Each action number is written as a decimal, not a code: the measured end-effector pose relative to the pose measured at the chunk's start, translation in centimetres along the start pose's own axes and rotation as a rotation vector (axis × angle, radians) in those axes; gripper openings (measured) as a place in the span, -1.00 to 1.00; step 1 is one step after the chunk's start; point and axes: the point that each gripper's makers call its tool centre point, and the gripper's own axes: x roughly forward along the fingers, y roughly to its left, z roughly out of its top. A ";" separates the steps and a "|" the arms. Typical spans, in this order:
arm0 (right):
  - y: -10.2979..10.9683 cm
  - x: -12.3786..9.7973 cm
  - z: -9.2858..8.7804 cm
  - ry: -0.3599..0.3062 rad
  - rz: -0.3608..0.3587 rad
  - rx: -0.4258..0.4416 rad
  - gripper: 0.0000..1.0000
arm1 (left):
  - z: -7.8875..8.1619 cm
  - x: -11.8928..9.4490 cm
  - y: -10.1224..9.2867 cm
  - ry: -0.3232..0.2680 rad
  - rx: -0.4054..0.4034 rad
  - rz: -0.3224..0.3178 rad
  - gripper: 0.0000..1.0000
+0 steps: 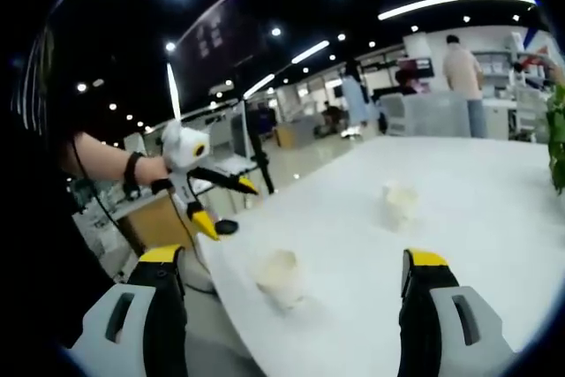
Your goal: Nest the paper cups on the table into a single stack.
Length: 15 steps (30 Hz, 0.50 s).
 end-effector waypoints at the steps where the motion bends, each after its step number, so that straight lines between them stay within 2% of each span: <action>1: 0.0 0.2 0.0 0.008 0.003 -0.006 1.00 | -0.1 0.0 0.0 0.000 -0.005 0.000 0.90; 9: -1.5 1.0 0.8 0.035 -0.005 -0.035 1.00 | 0.2 0.3 0.7 -0.048 -0.047 0.004 0.99; 15: -4.7 1.9 2.7 0.033 -0.056 -0.093 1.00 | 0.5 0.8 1.0 -0.077 -0.044 -0.001 0.98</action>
